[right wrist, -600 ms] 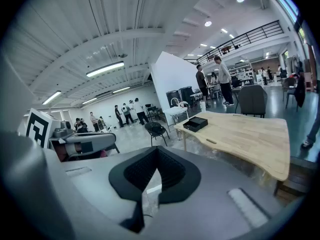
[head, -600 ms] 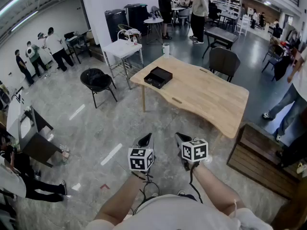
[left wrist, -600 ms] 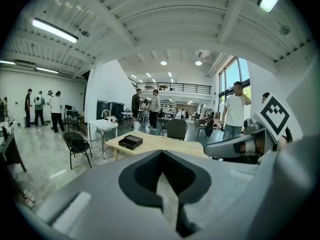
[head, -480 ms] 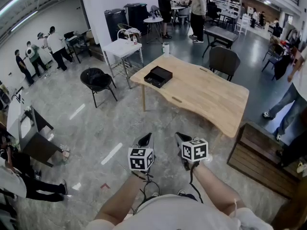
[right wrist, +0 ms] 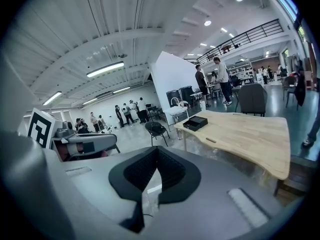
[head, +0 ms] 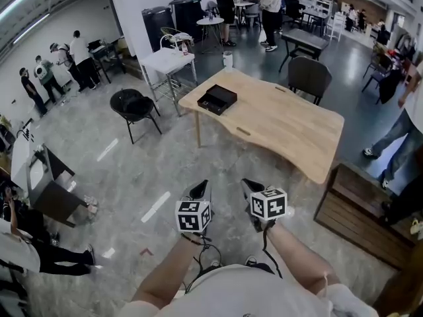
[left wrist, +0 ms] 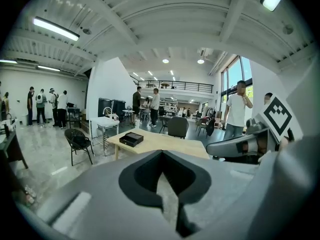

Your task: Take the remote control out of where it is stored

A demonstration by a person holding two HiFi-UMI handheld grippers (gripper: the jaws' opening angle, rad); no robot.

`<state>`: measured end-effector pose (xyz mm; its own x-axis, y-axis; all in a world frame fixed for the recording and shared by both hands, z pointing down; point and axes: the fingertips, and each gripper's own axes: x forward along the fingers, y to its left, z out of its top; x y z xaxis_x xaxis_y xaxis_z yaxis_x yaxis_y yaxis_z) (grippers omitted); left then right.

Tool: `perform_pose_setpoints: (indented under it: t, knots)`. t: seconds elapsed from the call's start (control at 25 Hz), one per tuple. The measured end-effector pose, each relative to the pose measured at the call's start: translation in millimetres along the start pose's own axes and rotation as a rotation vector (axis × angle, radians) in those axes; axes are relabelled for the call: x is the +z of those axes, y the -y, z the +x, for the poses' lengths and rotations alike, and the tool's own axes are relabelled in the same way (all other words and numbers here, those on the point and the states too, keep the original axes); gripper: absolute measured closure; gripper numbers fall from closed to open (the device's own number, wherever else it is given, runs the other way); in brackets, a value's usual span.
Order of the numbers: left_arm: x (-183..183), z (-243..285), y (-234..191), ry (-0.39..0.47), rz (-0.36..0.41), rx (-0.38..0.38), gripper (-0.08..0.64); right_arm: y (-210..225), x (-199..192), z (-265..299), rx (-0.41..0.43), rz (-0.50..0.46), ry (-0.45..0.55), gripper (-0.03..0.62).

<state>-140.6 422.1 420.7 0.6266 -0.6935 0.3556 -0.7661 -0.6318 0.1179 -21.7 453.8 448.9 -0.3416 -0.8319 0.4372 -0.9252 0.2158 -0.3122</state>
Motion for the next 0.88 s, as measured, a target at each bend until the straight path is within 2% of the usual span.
perform_pose_setpoints:
  t: [0.24,0.48,0.68,0.88]
  knots:
    - [-7.0,3.5,5.3,-0.011,-0.027,0.014,0.558,14.2,-3.4,-6.6,0.004,0.016,-0.004,0.565]
    - [-33.6,16.5,20.8,-0.064,-0.054,0.036,0.558,44.9,-24.7,-13.7,0.007,0.043,-0.043,0.565]
    - [-23.5,40.1,29.6,-0.034,-0.042,0.067,0.558,80.3,-16.1,-11.5,0.016,0.054,-0.020,0.565]
    - [-35.2,42.1,35.3,-0.056,-0.068,0.108,0.558,93.9,-30.0,-8.1,0.045,0.073,-0.067,0.565]
